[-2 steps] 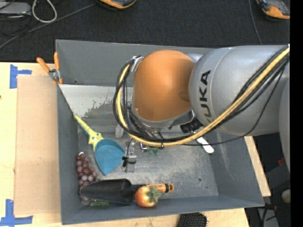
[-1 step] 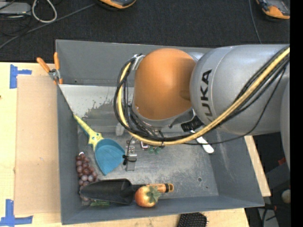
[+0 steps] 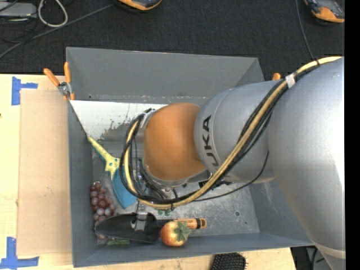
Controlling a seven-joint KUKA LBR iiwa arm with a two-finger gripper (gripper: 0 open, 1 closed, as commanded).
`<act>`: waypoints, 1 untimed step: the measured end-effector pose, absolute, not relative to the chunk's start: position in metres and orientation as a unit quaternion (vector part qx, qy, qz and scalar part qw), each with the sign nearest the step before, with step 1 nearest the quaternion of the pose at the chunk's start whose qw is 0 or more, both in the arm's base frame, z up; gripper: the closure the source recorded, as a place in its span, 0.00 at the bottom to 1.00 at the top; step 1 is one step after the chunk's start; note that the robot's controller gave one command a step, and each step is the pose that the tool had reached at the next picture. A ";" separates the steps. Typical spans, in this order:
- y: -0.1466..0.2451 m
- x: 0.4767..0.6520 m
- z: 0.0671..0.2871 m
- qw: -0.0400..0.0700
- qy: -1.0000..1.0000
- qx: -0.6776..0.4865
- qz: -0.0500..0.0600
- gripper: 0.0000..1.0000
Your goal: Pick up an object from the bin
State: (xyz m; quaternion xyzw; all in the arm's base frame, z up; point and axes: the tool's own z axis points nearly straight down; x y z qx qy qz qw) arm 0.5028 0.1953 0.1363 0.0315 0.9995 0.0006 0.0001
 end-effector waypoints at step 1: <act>0.216 0.477 0.143 0.002 1.000 0.031 0.001 0.00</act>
Offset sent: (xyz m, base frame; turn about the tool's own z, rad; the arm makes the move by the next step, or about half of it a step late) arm -0.0239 0.0027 -0.0243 0.1653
